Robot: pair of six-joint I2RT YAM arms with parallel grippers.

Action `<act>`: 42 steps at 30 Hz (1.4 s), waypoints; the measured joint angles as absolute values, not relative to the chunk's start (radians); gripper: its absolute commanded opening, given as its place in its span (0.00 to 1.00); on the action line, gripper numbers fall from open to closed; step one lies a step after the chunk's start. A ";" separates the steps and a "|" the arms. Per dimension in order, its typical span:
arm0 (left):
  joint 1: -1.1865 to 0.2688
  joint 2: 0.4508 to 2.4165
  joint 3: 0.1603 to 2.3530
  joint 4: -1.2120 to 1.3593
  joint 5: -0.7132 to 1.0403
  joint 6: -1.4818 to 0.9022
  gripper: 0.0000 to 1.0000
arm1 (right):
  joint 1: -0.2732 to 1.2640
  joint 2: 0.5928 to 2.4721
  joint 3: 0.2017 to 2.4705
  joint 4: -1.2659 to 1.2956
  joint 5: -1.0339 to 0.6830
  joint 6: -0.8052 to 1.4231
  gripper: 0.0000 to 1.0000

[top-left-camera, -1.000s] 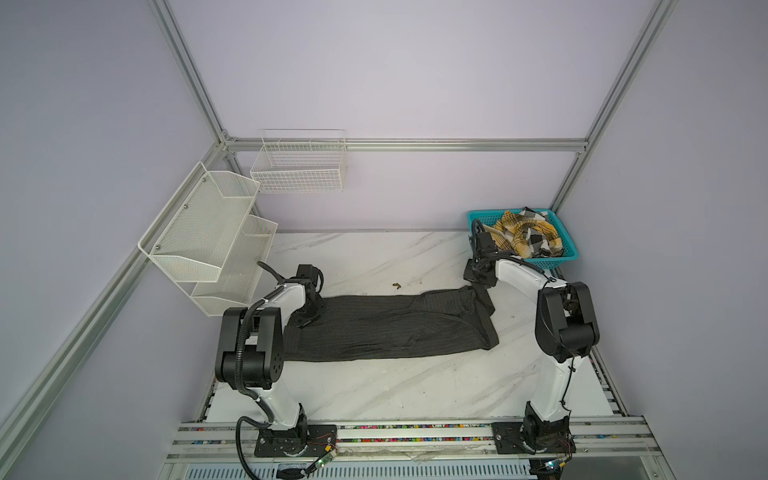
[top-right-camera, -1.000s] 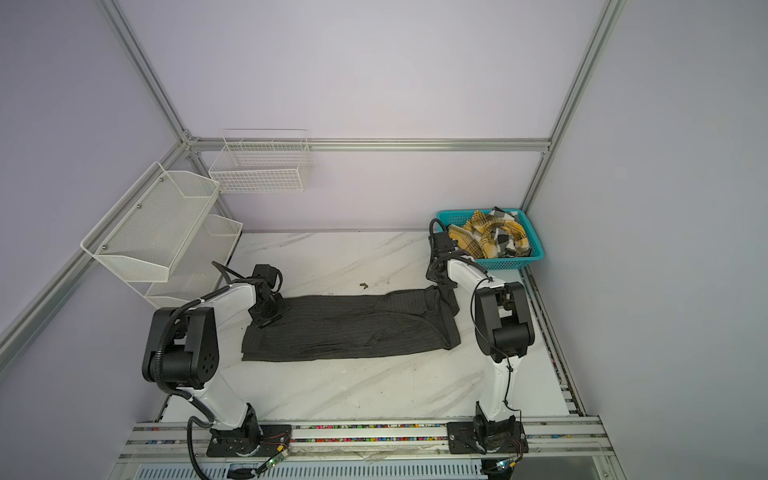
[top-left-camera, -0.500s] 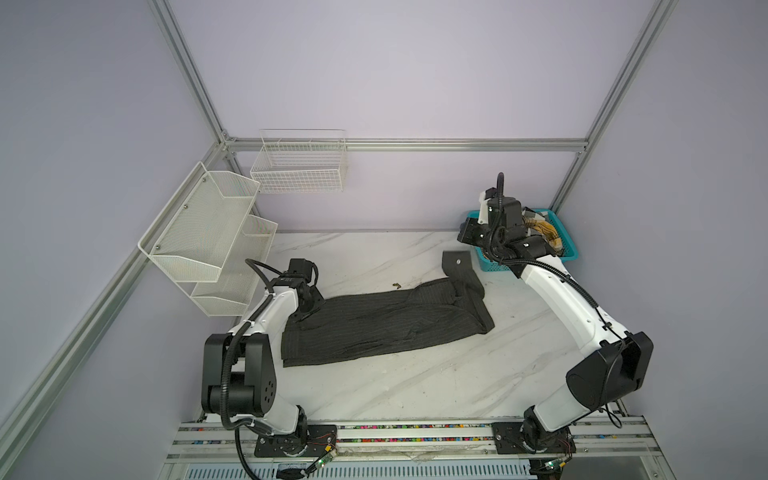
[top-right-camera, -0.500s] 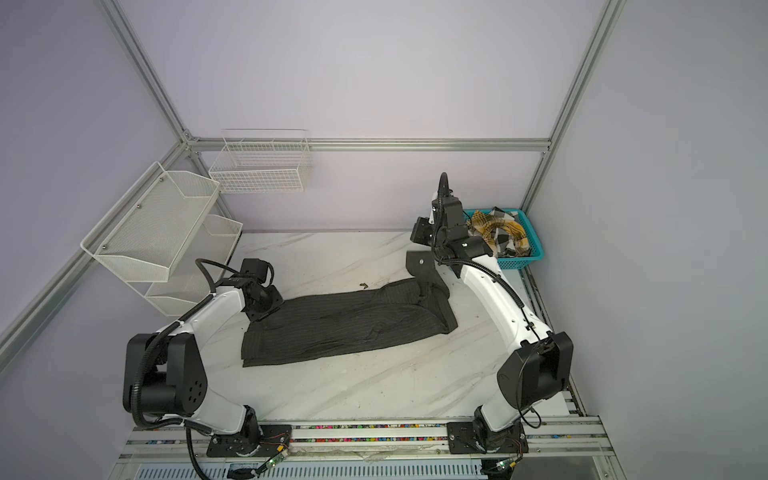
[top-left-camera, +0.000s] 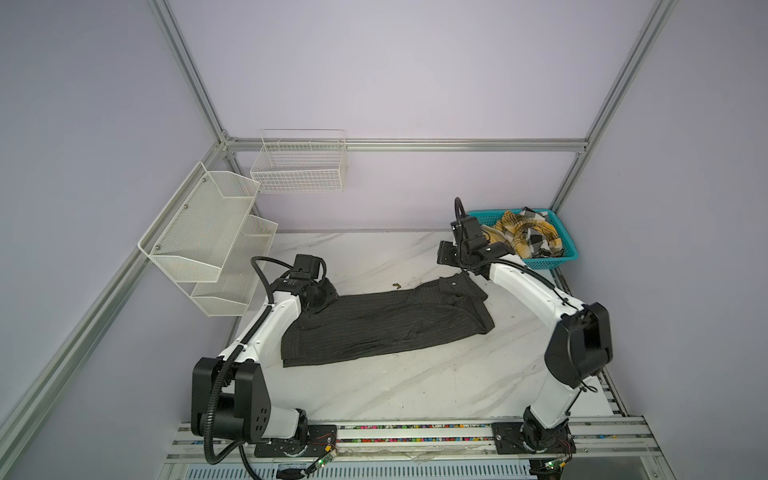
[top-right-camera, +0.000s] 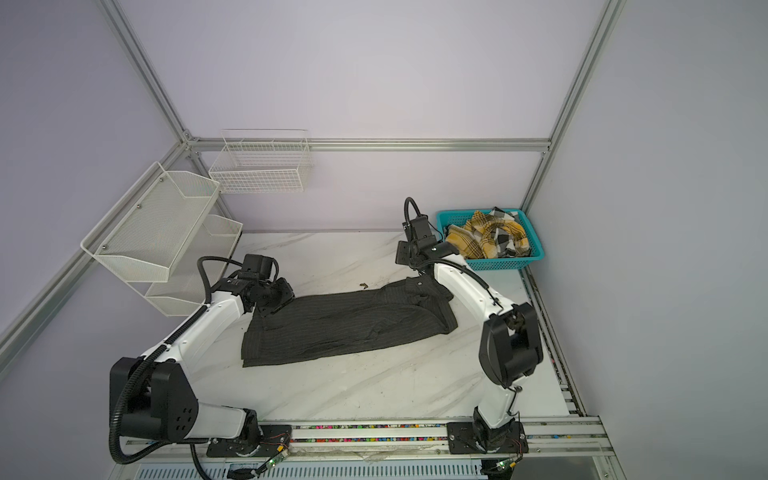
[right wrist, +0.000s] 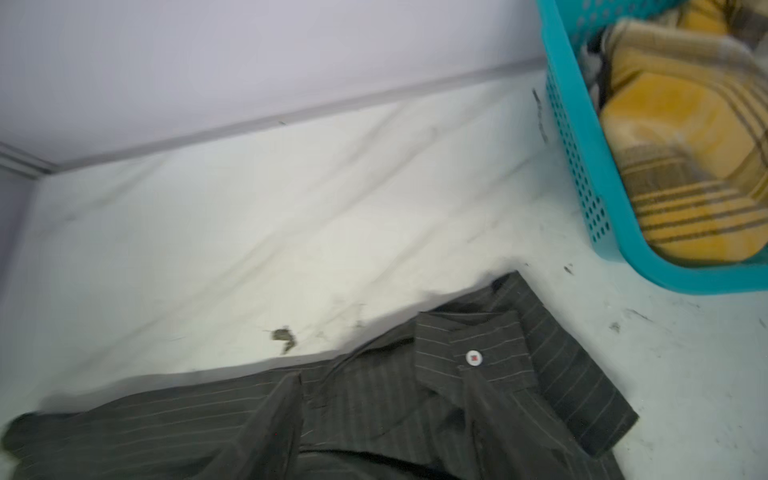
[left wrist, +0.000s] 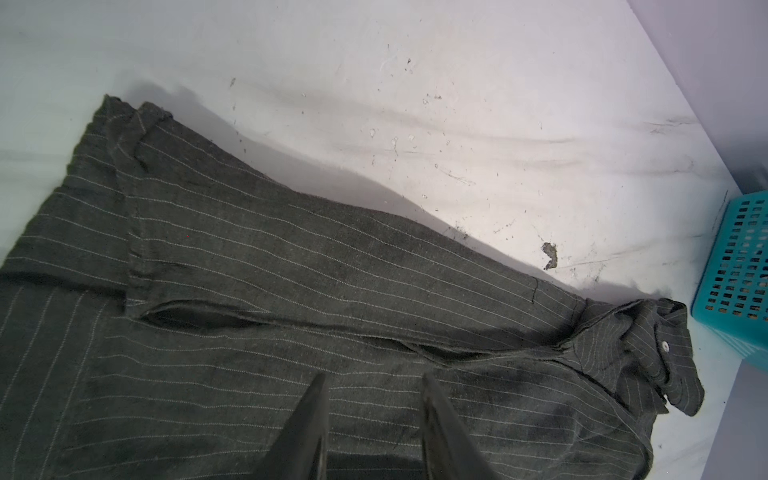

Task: Fold and stack the long sleeve shirts
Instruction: 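Grasp the collar end with the right gripper while the left grips the other end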

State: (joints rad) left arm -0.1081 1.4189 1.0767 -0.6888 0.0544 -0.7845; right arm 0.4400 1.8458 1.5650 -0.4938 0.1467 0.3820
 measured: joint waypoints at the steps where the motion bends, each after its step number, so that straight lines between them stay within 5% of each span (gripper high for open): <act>1: -0.108 1.429 1.071 -0.674 0.057 -0.798 0.36 | 0.430 1.896 1.564 -0.511 0.170 0.375 0.64; 9: -0.136 1.585 1.015 -0.553 0.100 -0.908 0.39 | 0.374 2.009 1.525 -0.560 0.226 0.330 0.58; 13: -0.176 1.612 0.964 -0.517 0.101 -0.951 0.39 | 0.364 2.009 1.516 -0.558 0.231 0.330 0.19; 16: -0.193 1.623 0.919 -0.495 0.101 -0.976 0.39 | 0.364 2.009 1.516 -0.553 0.238 0.336 0.00; 18: -0.192 1.622 0.896 -0.477 0.101 -0.987 0.39 | 0.360 2.009 1.520 -0.551 0.247 0.344 0.00; 22: -0.192 1.613 0.876 -0.451 0.101 -0.995 0.40 | 0.346 2.008 1.546 -0.549 0.243 0.342 0.41; 25: -0.192 1.614 0.877 -0.452 0.100 -0.994 0.40 | 0.333 2.008 1.554 -0.542 0.205 0.337 0.57; 28: -0.191 1.618 0.881 -0.457 0.100 -0.986 0.40 | 0.324 2.008 1.554 -0.553 0.144 0.327 0.60; 31: -0.191 1.623 0.887 -0.463 0.100 -0.982 0.40 | 0.324 2.009 1.542 -0.554 0.097 0.325 0.49; 37: -0.191 1.638 0.910 -0.492 0.099 -0.965 0.40 | 0.326 2.022 1.522 -0.561 0.079 0.325 0.00; 42: -0.191 1.643 0.917 -0.504 0.096 -0.945 0.38 | 0.324 2.014 1.531 -0.565 0.130 0.331 0.00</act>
